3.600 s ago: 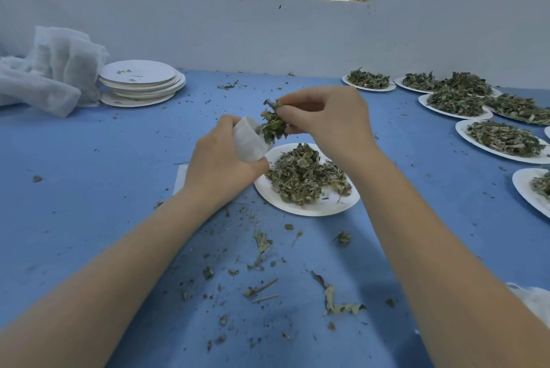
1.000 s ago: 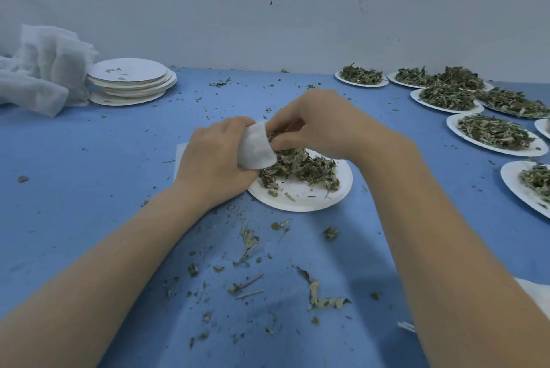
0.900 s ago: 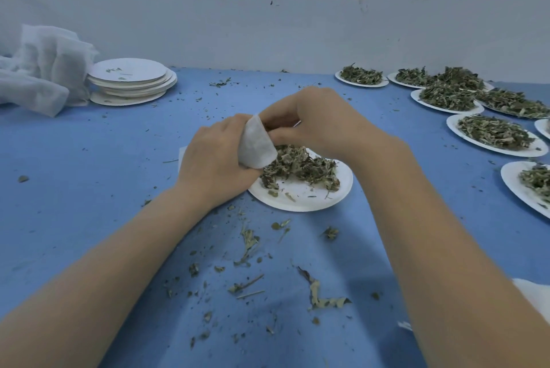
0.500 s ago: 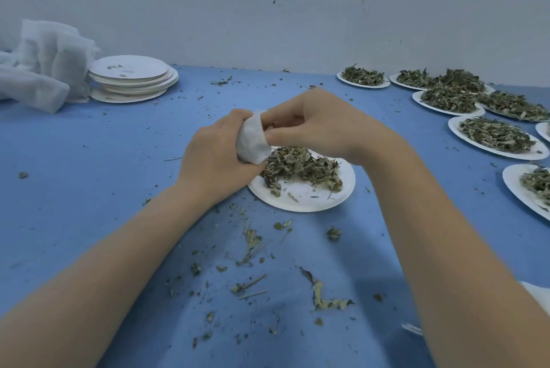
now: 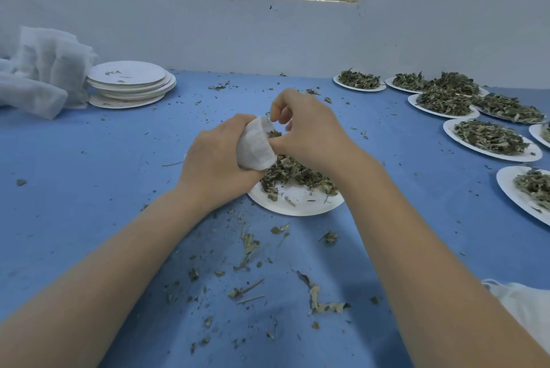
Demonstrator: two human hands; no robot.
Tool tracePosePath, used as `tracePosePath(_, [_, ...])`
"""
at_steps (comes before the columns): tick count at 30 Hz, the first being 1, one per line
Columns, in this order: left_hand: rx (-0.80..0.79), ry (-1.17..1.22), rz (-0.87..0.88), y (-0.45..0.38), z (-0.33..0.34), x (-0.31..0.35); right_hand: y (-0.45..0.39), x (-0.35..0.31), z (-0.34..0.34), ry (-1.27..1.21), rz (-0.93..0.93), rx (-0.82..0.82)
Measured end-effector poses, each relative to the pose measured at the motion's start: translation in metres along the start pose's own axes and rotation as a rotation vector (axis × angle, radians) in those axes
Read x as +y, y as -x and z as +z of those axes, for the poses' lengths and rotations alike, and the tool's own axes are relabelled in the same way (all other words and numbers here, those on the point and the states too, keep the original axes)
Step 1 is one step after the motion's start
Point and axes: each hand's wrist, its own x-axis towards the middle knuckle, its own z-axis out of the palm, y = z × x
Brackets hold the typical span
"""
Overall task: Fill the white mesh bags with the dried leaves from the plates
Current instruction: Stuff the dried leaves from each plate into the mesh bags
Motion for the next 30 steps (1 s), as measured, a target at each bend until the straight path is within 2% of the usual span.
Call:
tracePosePath(2, [0.0,0.012,-0.007,-0.001,-0.001,0.001,0.001,0.001,-0.001,-0.044,0.088,-0.064])
tracePosePath(5, [0.017,0.004,-0.025,-0.002,-0.003,0.001,0.002,-0.001,-0.01,-0.342,0.199,-0.202])
tracePosePath(8, [0.025,-0.019,-0.037,-0.002,-0.003,-0.001,0.0,0.004,-0.018,-0.467,0.192,-0.219])
tracePosePath(12, [0.02,-0.072,-0.04,-0.002,-0.003,-0.004,0.001,0.009,-0.026,-0.456,0.152,-0.108])
tracePosePath(15, [0.017,-0.078,-0.045,-0.002,-0.003,-0.002,0.004,0.006,-0.027,-0.471,0.081,-0.142])
tracePosePath(20, [0.034,-0.033,-0.045,-0.002,0.001,0.006,0.0,-0.011,-0.008,0.043,-0.077,-0.117])
tracePosePath(22, [0.013,-0.087,-0.04,-0.003,0.003,0.007,0.001,-0.016,-0.004,0.129,-0.105,-0.182])
tracePosePath(24, [-0.022,-0.128,-0.033,-0.004,0.004,0.006,0.003,-0.016,-0.003,0.097,-0.119,-0.283])
tracePosePath(27, [-0.064,-0.045,-0.06,-0.003,0.001,0.004,0.007,-0.008,-0.011,-0.007,-0.138,-0.416])
tracePosePath(30, [-0.06,-0.074,-0.059,-0.004,-0.001,0.001,0.009,0.001,-0.029,-0.162,-0.121,-0.43])
